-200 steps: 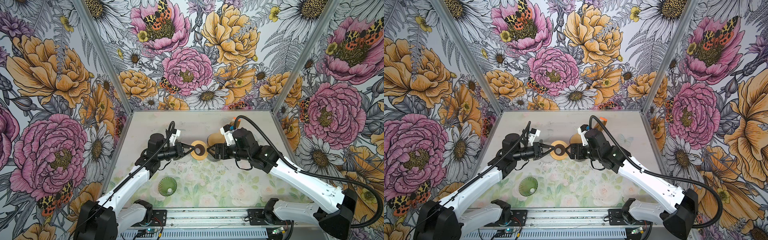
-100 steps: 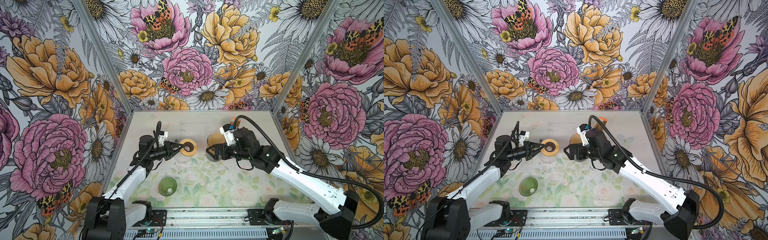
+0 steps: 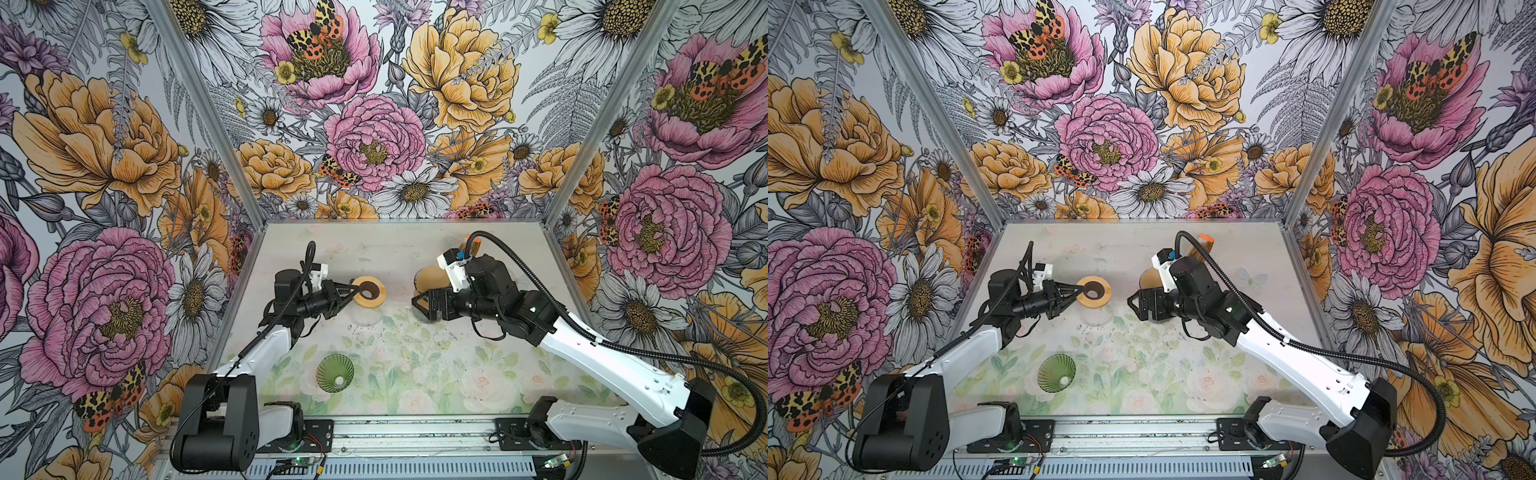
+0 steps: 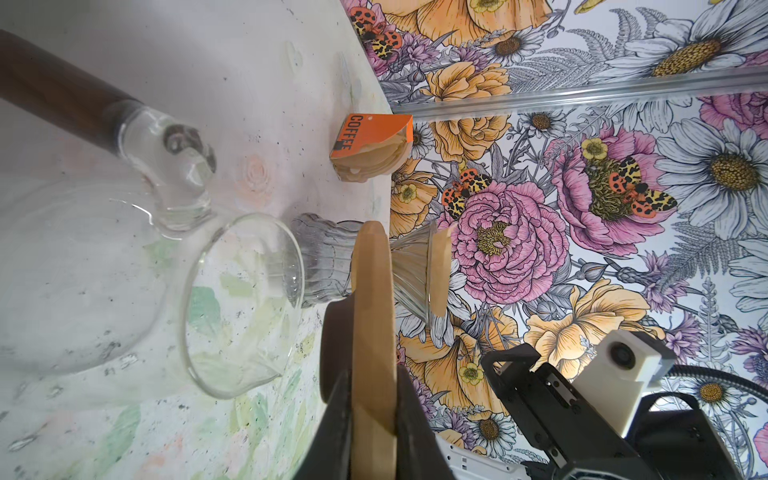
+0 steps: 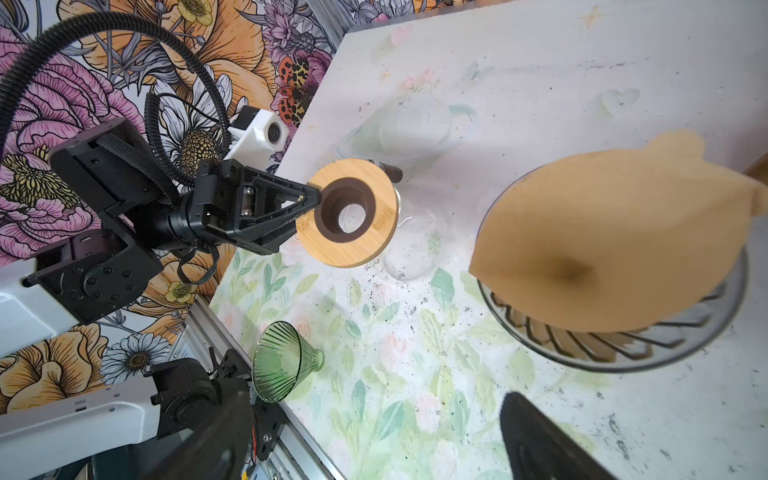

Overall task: Place the coffee filter in the dripper
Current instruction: 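Carry the wooden ring with left gripper toward the glass kettle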

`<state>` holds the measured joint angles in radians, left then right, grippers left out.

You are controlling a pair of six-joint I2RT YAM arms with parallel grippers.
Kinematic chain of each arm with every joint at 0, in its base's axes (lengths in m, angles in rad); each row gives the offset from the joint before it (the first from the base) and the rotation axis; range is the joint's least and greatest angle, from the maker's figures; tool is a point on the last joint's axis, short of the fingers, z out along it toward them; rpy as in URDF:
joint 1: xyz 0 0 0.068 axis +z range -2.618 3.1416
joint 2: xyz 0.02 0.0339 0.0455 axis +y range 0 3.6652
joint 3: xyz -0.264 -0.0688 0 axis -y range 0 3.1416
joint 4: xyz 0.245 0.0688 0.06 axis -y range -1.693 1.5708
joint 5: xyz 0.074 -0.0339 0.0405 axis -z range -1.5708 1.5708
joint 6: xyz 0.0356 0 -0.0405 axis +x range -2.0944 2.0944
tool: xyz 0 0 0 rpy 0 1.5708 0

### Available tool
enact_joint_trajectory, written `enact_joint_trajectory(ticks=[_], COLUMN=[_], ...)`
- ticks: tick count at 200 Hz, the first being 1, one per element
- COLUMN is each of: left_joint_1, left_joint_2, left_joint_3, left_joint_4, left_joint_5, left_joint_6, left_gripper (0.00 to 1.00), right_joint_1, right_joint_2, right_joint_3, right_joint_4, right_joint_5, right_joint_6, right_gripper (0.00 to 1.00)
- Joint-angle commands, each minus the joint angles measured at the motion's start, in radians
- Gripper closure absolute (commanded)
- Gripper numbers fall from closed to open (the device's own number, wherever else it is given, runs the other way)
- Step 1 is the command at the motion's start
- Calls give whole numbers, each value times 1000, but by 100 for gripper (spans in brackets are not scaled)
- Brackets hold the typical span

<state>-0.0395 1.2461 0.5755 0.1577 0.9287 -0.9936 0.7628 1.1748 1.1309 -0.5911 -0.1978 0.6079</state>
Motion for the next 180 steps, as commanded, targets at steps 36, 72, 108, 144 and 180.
enact_joint_trajectory(ticks=[36, 72, 108, 144, 180], left_joint_1=[24, 31, 44, 49, 60], left_joint_2=[45, 73, 108, 132, 133], left_joint_3=[28, 44, 56, 63, 75], left_joint_4=[1, -13, -13, -15, -78], left_joint_5=[-15, -18, -11, -5, -19], left_joint_6=[50, 73, 91, 98, 137], left_gripper=[84, 84, 84, 81, 79], right_joint_1=[8, 8, 8, 8, 9], right_joint_2=[13, 28, 28, 34, 40], right_joint_3=[-8, -8, -12, -14, -13], right_joint_4=[39, 39, 39, 39, 39], right_joint_5=[-20, -29, -30, -29, -31], right_joint_6=[-16, -18, -20, -17, -20], right_gripper=[6, 8, 8, 9, 10])
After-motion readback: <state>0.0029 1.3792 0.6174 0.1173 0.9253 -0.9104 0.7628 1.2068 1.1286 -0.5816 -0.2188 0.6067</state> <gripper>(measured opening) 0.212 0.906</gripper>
